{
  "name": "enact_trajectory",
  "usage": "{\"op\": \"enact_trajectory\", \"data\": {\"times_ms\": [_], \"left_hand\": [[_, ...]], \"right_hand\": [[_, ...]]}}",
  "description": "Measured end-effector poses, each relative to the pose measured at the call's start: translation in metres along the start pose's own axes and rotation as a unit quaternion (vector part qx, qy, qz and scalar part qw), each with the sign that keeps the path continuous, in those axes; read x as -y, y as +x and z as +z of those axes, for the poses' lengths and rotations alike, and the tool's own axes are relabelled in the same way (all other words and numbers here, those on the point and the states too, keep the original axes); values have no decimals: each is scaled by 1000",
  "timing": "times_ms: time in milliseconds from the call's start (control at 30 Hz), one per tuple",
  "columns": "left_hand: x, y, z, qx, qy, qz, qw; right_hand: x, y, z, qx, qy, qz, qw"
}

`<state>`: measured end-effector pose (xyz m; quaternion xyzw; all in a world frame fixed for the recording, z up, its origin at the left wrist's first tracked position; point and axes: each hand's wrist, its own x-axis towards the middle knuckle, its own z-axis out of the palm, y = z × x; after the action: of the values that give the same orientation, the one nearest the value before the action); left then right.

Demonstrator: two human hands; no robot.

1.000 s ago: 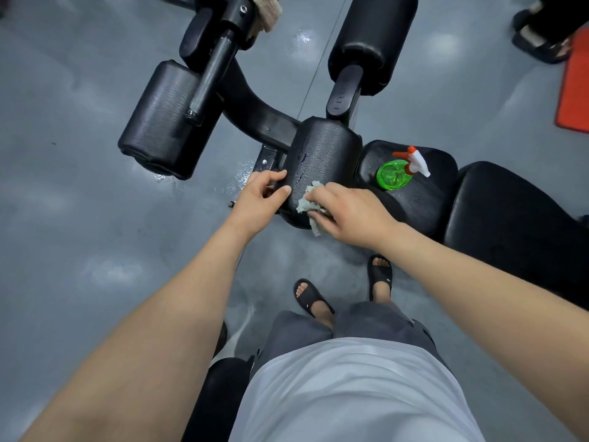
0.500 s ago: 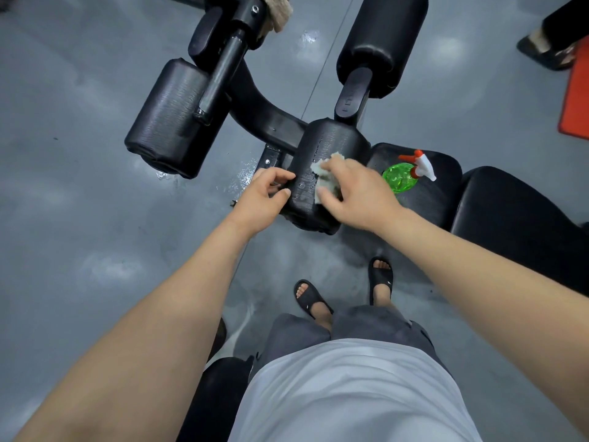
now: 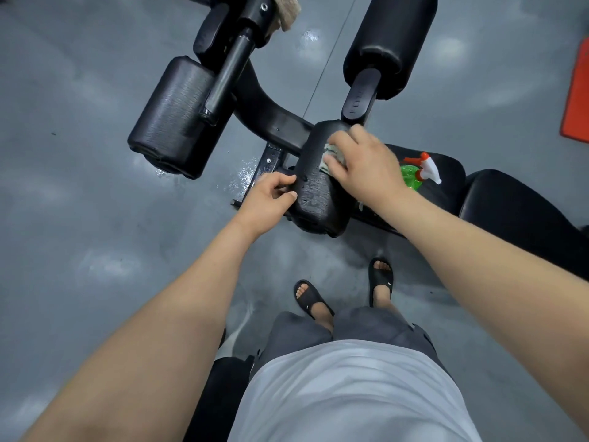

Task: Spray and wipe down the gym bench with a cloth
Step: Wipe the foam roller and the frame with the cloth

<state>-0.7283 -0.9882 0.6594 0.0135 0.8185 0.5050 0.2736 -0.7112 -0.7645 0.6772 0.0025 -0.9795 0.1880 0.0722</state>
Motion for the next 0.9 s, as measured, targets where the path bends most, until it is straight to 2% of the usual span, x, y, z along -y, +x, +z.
{"op": "enact_trajectory", "data": {"times_ms": [133,233,333,500,567,800,900], "left_hand": [[-5,0,-1,10,16,14,1000],[-9,4,-7,22,27,2,999],[-10,10,-12,45,42,-2,998],[-9,11,-14,53,43,19,998],[-6,11,-13,51,37,29,998],[-1,12,-12,52,55,45,996],[0,12,-11,53,60,43,996]], "right_hand": [[21,-32,6,1,1,-64,998],[30,-51,6,54,32,-125,990],[23,-45,2,74,9,-160,984],[6,-7,-4,29,-6,12,999],[11,-6,-4,39,-5,32,999],[28,-55,-6,131,28,-124,983],[18,-46,-8,113,11,-138,984]]}}
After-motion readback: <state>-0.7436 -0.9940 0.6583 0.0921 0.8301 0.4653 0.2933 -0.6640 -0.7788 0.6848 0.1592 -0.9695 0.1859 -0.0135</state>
